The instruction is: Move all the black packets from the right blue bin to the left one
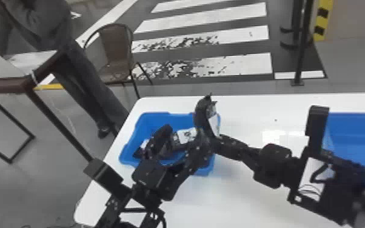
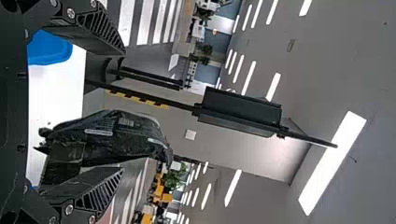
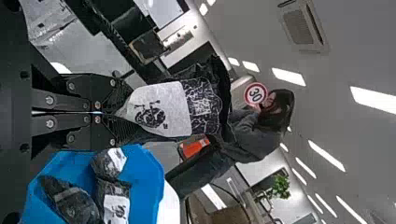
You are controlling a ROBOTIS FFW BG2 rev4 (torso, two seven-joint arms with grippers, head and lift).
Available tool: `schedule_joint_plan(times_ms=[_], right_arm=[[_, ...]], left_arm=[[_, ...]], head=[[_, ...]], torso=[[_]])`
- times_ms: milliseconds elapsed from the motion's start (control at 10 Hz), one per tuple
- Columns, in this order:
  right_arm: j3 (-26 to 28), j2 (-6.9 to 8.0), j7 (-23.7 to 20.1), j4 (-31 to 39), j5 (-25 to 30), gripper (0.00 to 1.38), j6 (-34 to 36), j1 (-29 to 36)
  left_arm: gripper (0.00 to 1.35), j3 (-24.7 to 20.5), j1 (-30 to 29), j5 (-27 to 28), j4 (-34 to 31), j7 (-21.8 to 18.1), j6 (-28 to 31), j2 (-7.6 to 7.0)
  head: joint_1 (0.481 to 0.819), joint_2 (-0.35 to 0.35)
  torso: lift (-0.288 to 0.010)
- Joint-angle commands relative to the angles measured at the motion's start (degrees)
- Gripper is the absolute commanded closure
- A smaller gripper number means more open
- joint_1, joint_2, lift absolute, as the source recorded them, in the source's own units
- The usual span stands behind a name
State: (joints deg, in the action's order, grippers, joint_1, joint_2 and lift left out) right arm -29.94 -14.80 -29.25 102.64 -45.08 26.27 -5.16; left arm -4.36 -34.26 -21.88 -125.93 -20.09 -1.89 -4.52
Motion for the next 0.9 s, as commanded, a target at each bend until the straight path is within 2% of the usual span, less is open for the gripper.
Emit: schedule_joint_plan(times_ms=[0, 300, 400, 500, 600, 800], right_arm=[[-3.2, -0.23, 0.07, -0.76, -1.42, 1.16, 0.02, -0.75], [-4.91, -0.31, 0.07, -1.32, -2.22, 1.16, -0.12, -1.6], [-5.03, -0.4, 0.07, -1.32, -2.33, 1.16, -0.12, -1.6], [-5.03, -0.4, 0.07, -1.32, -2.33, 1.16, 0.02, -1.6], [-5.03, -0.4, 0.07, -1.61, -2.33, 1.16, 0.02, -1.6], [-5.03, -0.4, 0.07, -1.89, -2.68, 1.16, -0.12, -1.6]], left_arm=[[0.16, 0.13, 0.09, -0.74, 0.0, -0.04, 1.04, -0.05], [0.16, 0.24, 0.09, -1.66, 0.0, -0.04, 2.73, -0.05], [0.28, -0.1, 0.24, -0.97, -0.42, 0.14, 4.98, -0.05], [0.88, -0.56, 0.09, -0.97, -0.85, 1.01, 7.23, 0.04], [1.12, -0.44, -0.75, -3.03, -0.99, 2.68, 8.5, 0.12], [1.15, -0.1, -1.45, -2.23, -1.83, 4.09, 8.5, 0.12]], head=[[0.695, 0.35], [0.695, 0.35], [0.695, 0.35], [0.695, 0.35], [0.695, 0.35], [0.695, 0.35]], torso=[[-0.14], [-0.14], [-0.14], [-0.14], [-0.14], [-0.14]])
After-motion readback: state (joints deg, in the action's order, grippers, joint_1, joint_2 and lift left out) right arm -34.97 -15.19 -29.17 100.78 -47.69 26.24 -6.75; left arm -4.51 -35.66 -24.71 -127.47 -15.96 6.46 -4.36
